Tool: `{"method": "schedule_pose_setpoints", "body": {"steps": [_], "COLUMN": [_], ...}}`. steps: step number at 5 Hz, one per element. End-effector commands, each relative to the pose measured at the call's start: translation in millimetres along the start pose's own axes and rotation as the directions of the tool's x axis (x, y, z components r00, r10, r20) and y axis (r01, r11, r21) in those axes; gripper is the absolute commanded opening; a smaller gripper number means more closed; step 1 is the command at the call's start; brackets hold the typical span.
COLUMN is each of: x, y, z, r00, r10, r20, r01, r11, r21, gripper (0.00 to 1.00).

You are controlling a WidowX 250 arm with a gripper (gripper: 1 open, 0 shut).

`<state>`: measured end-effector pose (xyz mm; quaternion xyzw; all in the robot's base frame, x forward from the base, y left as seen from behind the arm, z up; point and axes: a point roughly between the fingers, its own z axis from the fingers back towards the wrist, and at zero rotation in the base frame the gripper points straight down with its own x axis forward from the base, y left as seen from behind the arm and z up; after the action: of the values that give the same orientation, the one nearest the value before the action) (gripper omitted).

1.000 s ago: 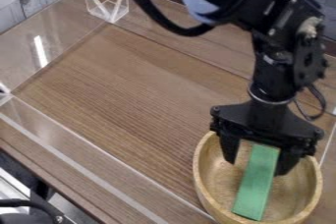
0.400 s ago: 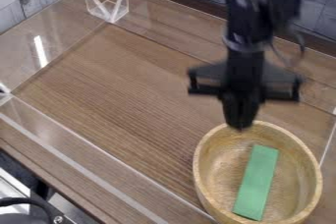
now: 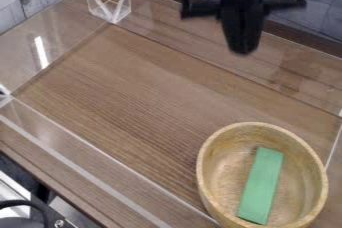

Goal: Move green object from inside the wooden bowl to the table next to it

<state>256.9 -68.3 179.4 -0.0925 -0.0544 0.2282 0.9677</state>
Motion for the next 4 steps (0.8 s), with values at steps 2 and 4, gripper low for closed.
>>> {"method": "schedule_pose_setpoints", "body": {"steps": [2,4], "x": [18.4,17.8], "y": [0,5], "z": [26.0,38.4], "r00": [0.993,0.988], "r10": [0.082,0.112], "r20": [0.082,0.106], "r01": [-0.079,-0.107], "r11": [0.996,0.993], "r21": [-0.028,-0.047], "gripper": [0.0,0.0]}}
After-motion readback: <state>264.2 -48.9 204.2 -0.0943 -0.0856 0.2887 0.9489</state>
